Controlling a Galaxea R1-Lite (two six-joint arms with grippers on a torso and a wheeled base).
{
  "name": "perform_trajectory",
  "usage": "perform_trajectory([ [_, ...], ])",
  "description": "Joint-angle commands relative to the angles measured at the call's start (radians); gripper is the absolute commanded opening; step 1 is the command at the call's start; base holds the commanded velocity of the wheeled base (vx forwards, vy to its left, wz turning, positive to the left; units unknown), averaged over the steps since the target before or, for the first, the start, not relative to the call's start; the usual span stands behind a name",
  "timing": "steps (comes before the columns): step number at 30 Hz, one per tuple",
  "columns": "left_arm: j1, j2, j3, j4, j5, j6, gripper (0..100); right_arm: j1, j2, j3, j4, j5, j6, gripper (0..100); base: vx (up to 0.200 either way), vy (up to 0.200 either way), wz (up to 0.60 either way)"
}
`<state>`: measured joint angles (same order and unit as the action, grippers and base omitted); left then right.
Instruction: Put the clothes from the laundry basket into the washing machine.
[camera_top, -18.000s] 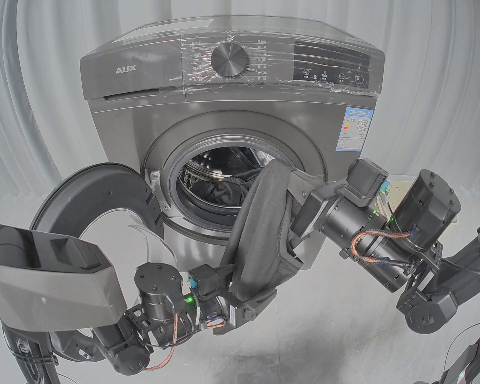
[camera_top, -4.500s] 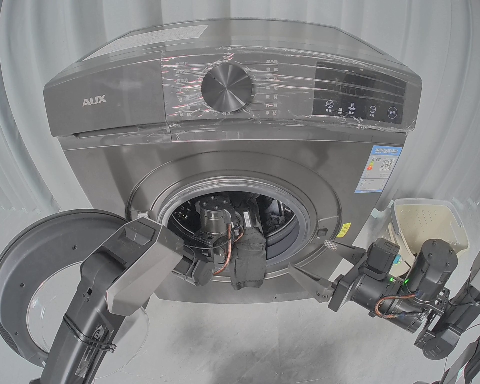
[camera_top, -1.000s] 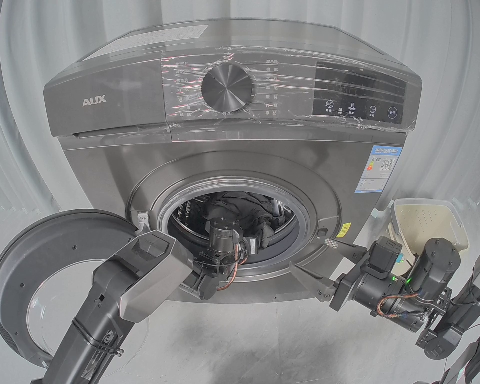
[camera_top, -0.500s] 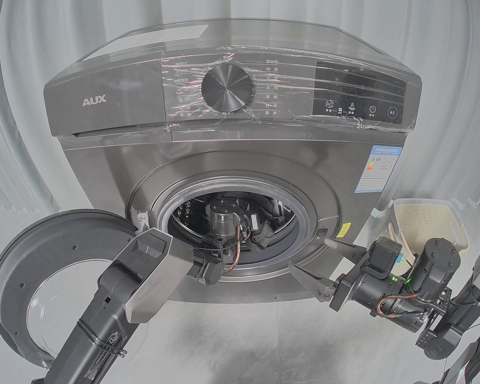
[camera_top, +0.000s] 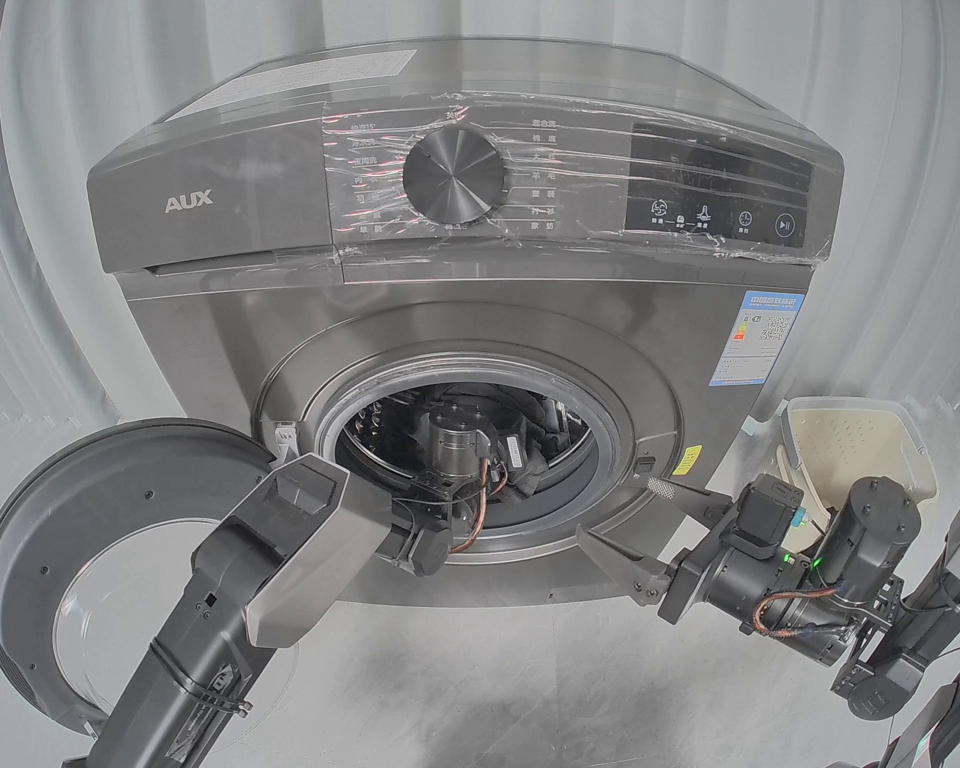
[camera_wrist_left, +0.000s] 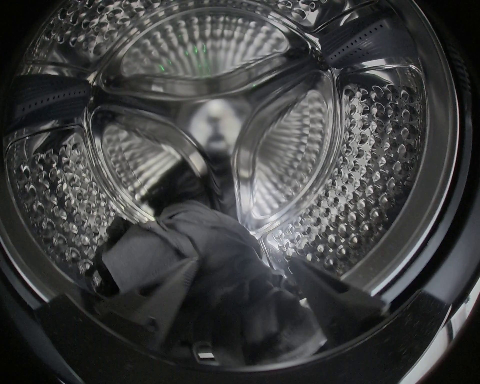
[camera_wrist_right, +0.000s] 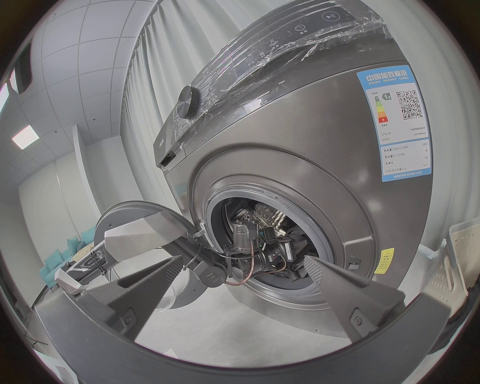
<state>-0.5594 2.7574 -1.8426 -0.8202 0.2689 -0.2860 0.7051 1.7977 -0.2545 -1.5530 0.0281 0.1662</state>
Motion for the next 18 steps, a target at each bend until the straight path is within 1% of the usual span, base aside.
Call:
perform_trajectory([
  [1,-0.025,-0.076,0.055,0.044,-0.010,-0.035,100,0.001,0.002,0.000,-0.002,0.000,0.001,100,0.000,0.000,0.00],
  [2,-0.028,-0.078,0.059,0.053,-0.010,-0.039,100,0.001,0.000,0.000,-0.002,0.000,0.001,100,0.000,0.000,0.00],
  [5,-0.033,-0.076,0.060,0.053,-0.011,-0.041,100,0.001,0.000,0.000,-0.002,0.000,-0.001,100,0.000,0.000,0.00],
  [8,-0.037,-0.053,0.062,0.061,-0.022,-0.039,100,0.001,0.000,0.000,-0.002,0.000,-0.001,100,0.000,0.000,0.00],
  [18,-0.034,-0.005,0.063,0.076,-0.036,-0.033,100,0.001,0.002,-0.002,-0.002,0.003,0.001,100,0.000,0.000,0.00],
])
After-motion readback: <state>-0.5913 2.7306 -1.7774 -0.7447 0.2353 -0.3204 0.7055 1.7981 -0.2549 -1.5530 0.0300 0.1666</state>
